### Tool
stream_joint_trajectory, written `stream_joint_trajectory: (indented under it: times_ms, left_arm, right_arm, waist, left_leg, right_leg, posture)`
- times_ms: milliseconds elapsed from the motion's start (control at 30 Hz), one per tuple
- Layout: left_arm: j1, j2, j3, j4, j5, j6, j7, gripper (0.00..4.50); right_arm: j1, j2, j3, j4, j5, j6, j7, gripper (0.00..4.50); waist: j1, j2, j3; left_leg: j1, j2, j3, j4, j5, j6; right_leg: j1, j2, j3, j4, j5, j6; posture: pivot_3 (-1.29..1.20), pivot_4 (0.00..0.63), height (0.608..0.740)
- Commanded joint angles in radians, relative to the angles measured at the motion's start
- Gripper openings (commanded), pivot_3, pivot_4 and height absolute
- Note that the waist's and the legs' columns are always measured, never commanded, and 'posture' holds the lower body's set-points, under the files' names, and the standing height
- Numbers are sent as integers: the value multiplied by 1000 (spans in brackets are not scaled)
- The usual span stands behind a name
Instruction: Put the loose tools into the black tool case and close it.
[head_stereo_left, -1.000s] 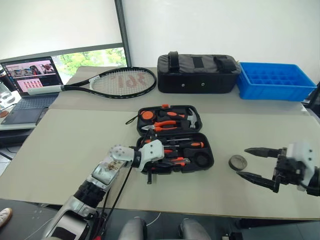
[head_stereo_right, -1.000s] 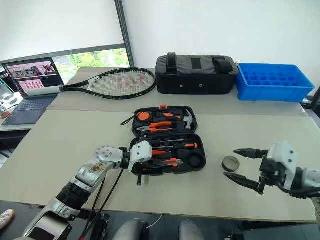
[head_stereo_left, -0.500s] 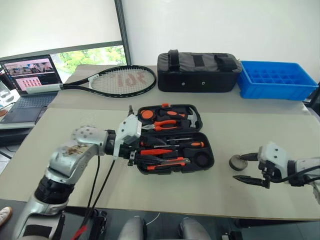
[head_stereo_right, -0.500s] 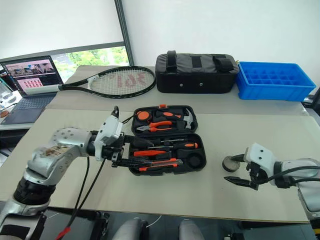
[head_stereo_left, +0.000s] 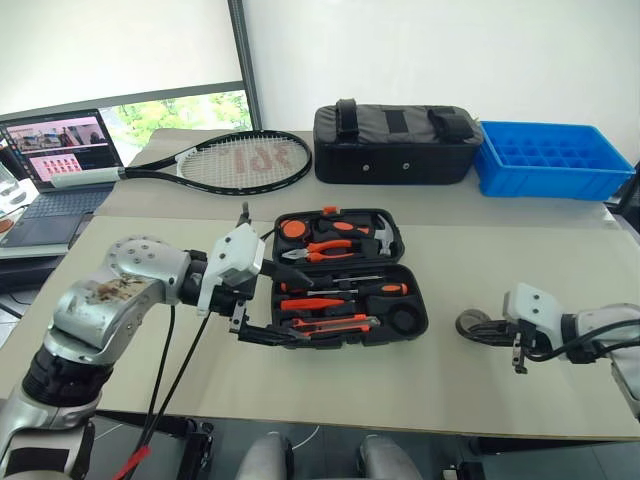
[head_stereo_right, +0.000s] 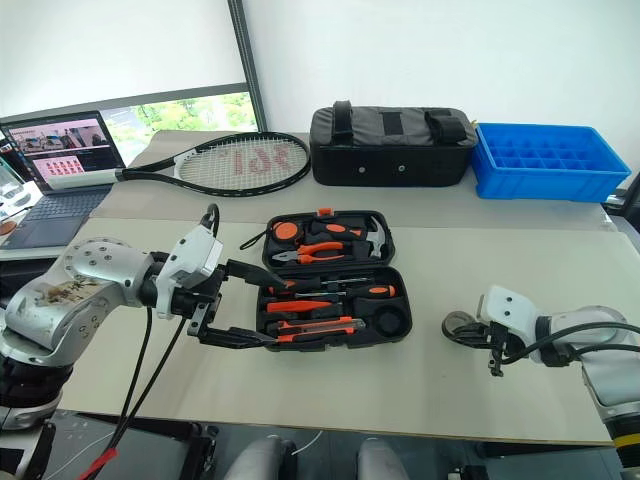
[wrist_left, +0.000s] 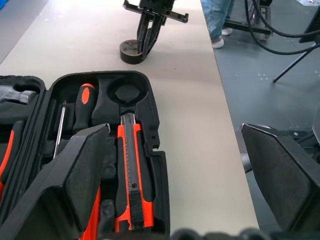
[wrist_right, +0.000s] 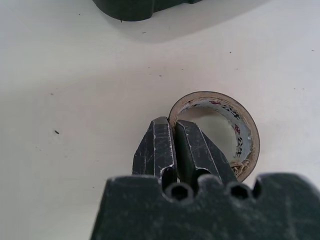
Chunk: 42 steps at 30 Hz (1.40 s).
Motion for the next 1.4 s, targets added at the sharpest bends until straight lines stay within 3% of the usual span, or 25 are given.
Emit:
stream_joint_trajectory:
  times_ms: [33,300,733,800,933,1067,1133,1400]
  left_arm:
    - [27,50,41,-36,-8,-5,-7,4500]
    - [37,66,46,-40,-21,-14,7,4500]
    - [35,64,44,-48,-24,-16,26,4500]
    - [42,67,49,-50,-23,-19,28,4500]
    - [53,72,59,-54,-24,-21,34,4500]
    - [62,72,71,-50,-23,-24,40,4500]
    - [69,45,90,-4,-6,-40,78,4500]
    - [75,-67,88,266,101,-24,258,4500]
  right_arm:
    - [-74,0,-13,-77,40,31,5,90]
    - [-170,65,124,-296,91,198,30,90]
    - [-238,90,255,-298,16,246,23,90]
    - [-241,76,253,-295,13,248,33,855]
    - [-246,56,238,-309,35,264,48,1850]
    - [-262,51,217,-322,54,279,49,3454]
    - [-293,81,180,-299,90,306,20,3966]
    - [-426,249,68,46,137,346,-128,3966]
  waist:
    - [-5,0,0]
    - [-3,0,1]
    - [4,0,1]
    - [3,0,1]
    - [3,0,1]
    - [3,0,1]
    - [2,0,1]
    - [-1,-2,1]
  left_leg:
    - [1,0,0,0,0,0]
    - [1,1,-1,-1,0,0]
    - [1,1,-1,-1,0,0]
    - [1,1,-1,-1,0,0]
    - [1,1,-1,-1,0,0]
    - [1,1,-1,-1,0,0]
    - [1,1,-1,-1,0,0]
    - [3,1,-1,-1,0,0]
  right_leg:
    - [0,0,0,1,0,0]
    - [0,1,0,2,0,0]
    - [-1,1,-1,1,1,-2]
    - [-1,1,-1,1,1,-2]
    - [-1,1,-1,1,1,-2]
    - [-1,1,-1,1,1,-2]
    - [-1,1,-1,1,1,-2]
    - [-1,1,-1,3,3,-5]
  posture:
    - [0,150,707]
    - [0,150,707]
    - [0,150,707]
    - [0,150,707]
    - [0,150,707]
    - [0,150,707]
    - [0,150,707]
    - [0,150,707]
